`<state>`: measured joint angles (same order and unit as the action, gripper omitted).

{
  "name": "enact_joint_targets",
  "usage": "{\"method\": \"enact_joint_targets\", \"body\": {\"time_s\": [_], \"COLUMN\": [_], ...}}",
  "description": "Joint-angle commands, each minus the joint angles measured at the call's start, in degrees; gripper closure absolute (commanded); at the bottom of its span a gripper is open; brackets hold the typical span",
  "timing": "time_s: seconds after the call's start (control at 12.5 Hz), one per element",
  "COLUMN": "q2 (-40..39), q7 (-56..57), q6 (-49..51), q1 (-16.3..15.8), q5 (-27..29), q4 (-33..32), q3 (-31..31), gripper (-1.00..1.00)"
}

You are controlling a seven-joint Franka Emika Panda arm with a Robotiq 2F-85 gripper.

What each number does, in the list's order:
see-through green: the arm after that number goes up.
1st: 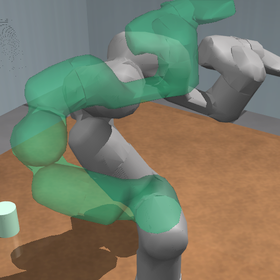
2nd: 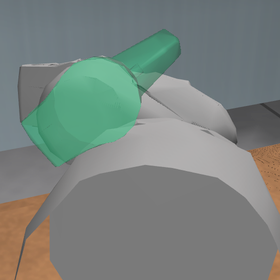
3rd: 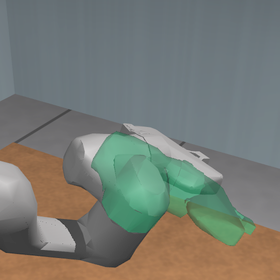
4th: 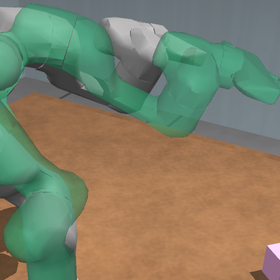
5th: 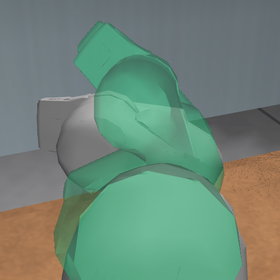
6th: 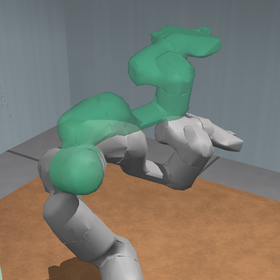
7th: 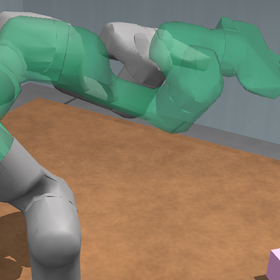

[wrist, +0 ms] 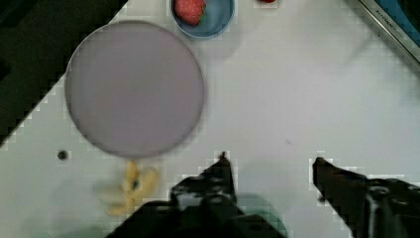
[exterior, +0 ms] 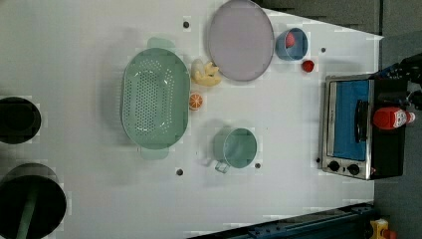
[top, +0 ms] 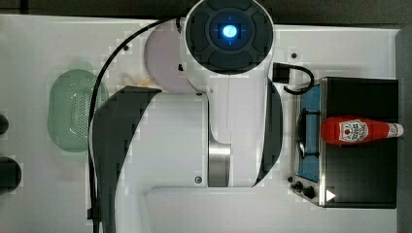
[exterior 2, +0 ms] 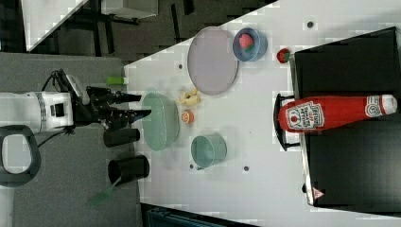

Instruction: Pick Ketchup from oven and place it on table.

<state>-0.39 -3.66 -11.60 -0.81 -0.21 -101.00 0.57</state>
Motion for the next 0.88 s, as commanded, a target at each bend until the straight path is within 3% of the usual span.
{"method": "enact_joint_targets", "body": {"time_s": [0.08,0.24,0.56,0.88], "q2": [20.5,20.5,19.6,15.1], "q7": [-1.8,-1.8,-1.8,-1.7], "q6": [9.9,9.9,8.3,2.7], "q1": [1.1,1.1,3.1,5.8], "q5": [-0.2,-0.2,-0.4,-0.4], "q4": [-10.4,-10.4,-10.4,-10.4], "q3": [3.0,3.0,5.3,12.5], "gripper": [-0.60,-0.99,-1.00,-1.00]}}
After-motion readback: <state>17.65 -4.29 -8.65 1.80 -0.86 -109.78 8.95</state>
